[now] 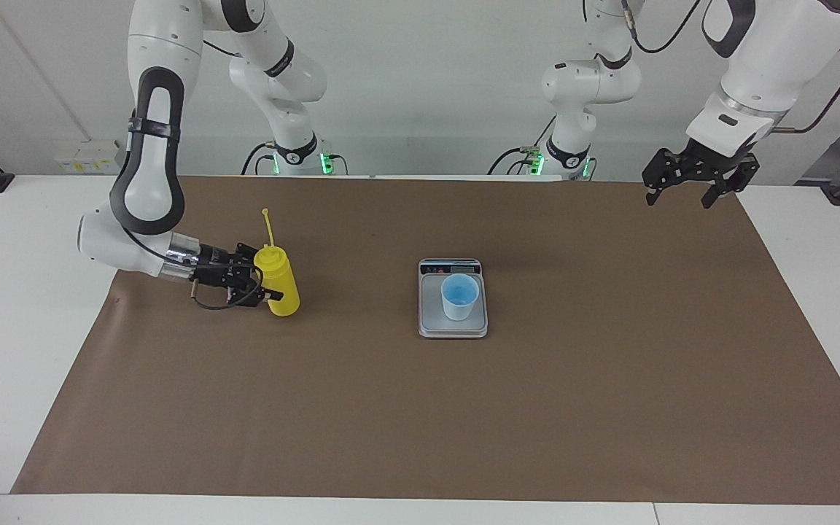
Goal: Pour seasoning into cup on scale with both arms
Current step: 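Lift the yellow bottle with the right gripper over the blue cup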
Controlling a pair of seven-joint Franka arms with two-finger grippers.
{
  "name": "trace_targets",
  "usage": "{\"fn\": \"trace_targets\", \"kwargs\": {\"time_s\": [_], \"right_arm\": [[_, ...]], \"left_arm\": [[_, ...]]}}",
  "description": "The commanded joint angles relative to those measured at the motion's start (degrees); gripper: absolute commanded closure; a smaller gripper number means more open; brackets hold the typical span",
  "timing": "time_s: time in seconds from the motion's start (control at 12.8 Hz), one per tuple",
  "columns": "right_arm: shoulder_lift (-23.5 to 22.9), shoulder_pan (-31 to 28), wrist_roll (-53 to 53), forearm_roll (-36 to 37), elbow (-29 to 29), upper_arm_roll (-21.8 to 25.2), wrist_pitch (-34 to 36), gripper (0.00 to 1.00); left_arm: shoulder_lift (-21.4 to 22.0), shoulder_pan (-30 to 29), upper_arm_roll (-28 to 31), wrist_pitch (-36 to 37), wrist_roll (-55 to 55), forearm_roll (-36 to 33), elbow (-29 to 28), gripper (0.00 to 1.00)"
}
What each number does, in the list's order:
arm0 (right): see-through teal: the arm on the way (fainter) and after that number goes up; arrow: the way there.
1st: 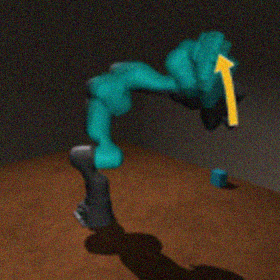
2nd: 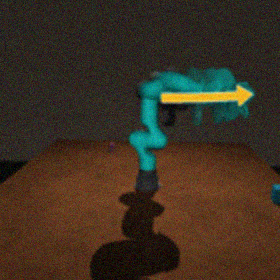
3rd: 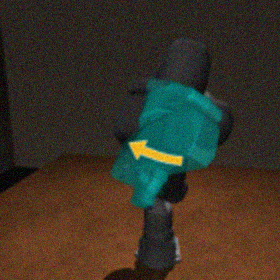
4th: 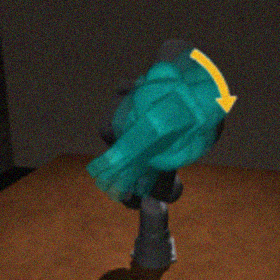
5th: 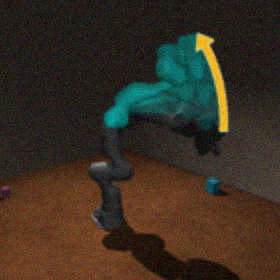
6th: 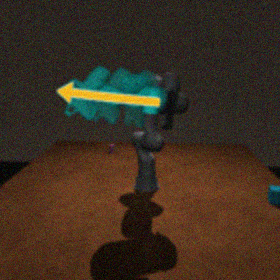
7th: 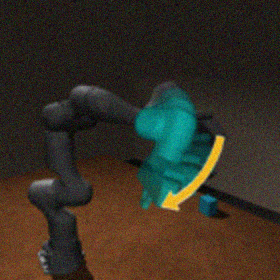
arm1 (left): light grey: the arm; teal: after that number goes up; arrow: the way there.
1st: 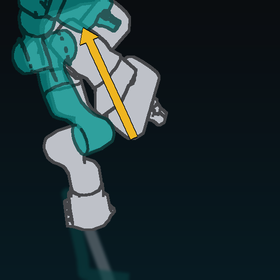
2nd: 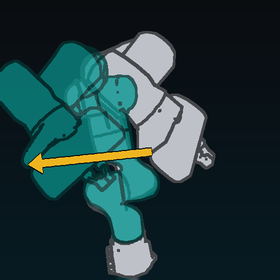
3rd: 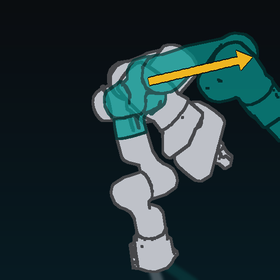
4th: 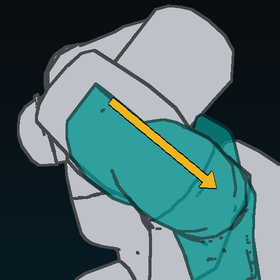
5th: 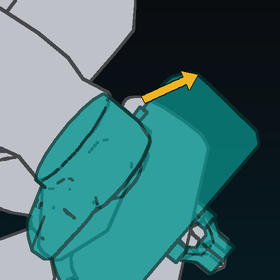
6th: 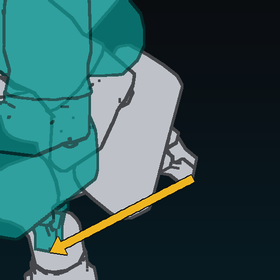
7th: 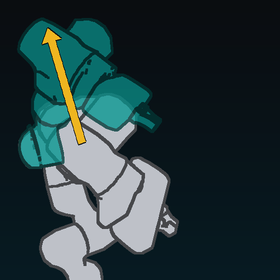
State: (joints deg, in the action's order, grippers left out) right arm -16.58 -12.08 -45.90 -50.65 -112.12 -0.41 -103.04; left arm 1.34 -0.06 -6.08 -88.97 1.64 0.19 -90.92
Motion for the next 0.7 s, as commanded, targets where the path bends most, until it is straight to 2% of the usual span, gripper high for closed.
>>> {"fn": "trace_targets", "kwargs": {"time_s": [0.0,0.31,0.47,0.63], "right_arm": [[3.14,5.2,-11.97,-0.69,2.42,-0.3,-4.86,1.0],[1.65,16.54,-26.39,2.46,7.6,-0.3,-17.87,1.0],[-0.89,20.42,-36.48,9.12,13.22,-0.3,-20.09,1.0],[-3.09,24.19,-44.94,18.87,17.97,-0.3,-20.8,1.0]], "left_arm": [[0.33,-1.08,-0.24,0.82,0.38,0.6,-0.31,0.0],[0.33,-0.99,-0.33,0.82,0.29,0.6,-0.31,0.0],[0.33,-1.08,-0.24,0.82,0.29,0.6,-0.31,0.0],[0.33,-1.08,-0.33,0.82,0.29,0.6,-0.31,0.0]]}}
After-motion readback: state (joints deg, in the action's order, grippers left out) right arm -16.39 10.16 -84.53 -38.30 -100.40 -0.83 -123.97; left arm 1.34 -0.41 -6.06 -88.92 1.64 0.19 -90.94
